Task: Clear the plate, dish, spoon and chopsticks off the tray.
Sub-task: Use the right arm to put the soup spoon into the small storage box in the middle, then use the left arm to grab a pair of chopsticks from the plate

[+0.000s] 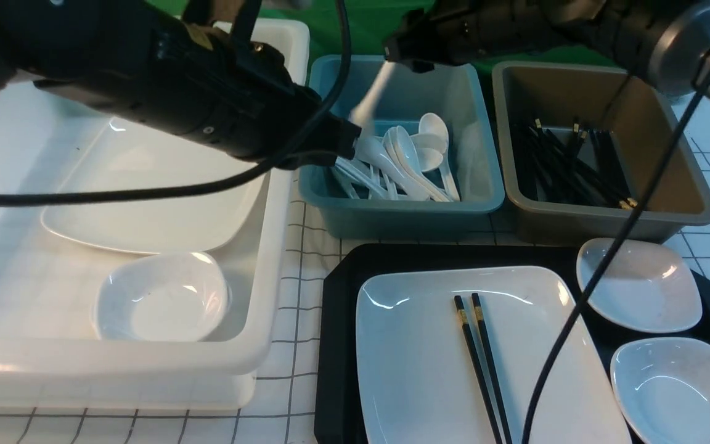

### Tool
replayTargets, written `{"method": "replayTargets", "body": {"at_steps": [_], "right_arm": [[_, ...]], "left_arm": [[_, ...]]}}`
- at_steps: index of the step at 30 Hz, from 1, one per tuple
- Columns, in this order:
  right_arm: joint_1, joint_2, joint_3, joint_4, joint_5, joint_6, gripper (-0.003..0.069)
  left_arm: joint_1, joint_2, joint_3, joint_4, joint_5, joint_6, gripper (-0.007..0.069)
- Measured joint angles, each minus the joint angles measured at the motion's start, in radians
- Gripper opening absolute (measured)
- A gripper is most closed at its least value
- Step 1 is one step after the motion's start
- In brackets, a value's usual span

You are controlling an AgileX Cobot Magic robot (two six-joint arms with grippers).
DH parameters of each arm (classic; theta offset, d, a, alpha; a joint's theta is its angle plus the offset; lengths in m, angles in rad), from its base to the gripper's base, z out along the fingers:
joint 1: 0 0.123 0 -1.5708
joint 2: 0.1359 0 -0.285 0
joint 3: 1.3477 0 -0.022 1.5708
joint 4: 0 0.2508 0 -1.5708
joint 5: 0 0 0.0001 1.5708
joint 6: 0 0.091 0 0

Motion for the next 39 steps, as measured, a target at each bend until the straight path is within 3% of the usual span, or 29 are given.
{"method": "replayTargets", "body": {"at_steps": [3, 7, 11, 13, 17, 18, 19, 22, 26, 30, 33, 39], "right_arm": [[-0.008, -0.01, -0.023, 0.0, 0.104, 0.09, 0.0438], [-0.033, -0.075, -0.047, -0.044, 0.33, 0.126, 0.0437], [-0.059, -0.155, -0.054, -0.123, 0.573, 0.141, 0.0365], [-0.073, -0.218, -0.026, -0.205, 0.64, 0.19, 0.0263], [-0.093, -0.366, 0.084, -0.347, 0.661, 0.245, 0.0065], [-0.094, -0.375, 0.092, -0.361, 0.663, 0.248, 0.0052], [-0.096, -0.452, 0.161, -0.41, 0.666, 0.258, 0.0022], [-0.096, -0.597, 0.307, -0.472, 0.67, 0.269, 0.0008], [-0.096, -0.729, 0.454, -0.51, 0.674, 0.279, 0.0008], [-0.097, -0.912, 0.66, -0.518, 0.677, 0.317, 0.0017], [-0.097, -0.996, 0.745, -0.519, 0.678, 0.334, 0.0025], [-0.097, -1.231, 0.895, -0.521, 0.678, 0.383, 0.0043]], "left_arm": [[0.0, 0.0, 0.0, 0.0, 0.07, 0.016, -0.0003], [0.0, 0.0, 0.0, -0.004, 0.142, 0.046, -0.0003], [-0.015, 0.0, -0.001, -0.031, 0.149, 0.071, -0.0003], [-0.062, 0.002, -0.002, -0.017, 0.157, 0.074, -0.0003], [-0.238, 0.04, -0.003, 0.087, 0.181, -0.083, -0.0004], [-0.26, 0.044, -0.003, 0.105, 0.182, -0.111, -0.0003], [-0.342, 0.082, -0.005, 0.177, 0.183, -0.215, -0.0003], [-0.463, 0.174, -0.027, 0.276, 0.194, -0.335, 0.0], [-0.519, 0.272, -0.083, 0.302, 0.226, -0.405, 0.0023], [-0.496, 0.395, -0.231, 0.334, 0.255, -0.524, 0.009], [-0.469, 0.449, -0.314, 0.333, 0.255, -0.542, 0.0137], [-0.4, 0.608, -0.503, 0.34, 0.252, -0.592, 0.0349]]}}
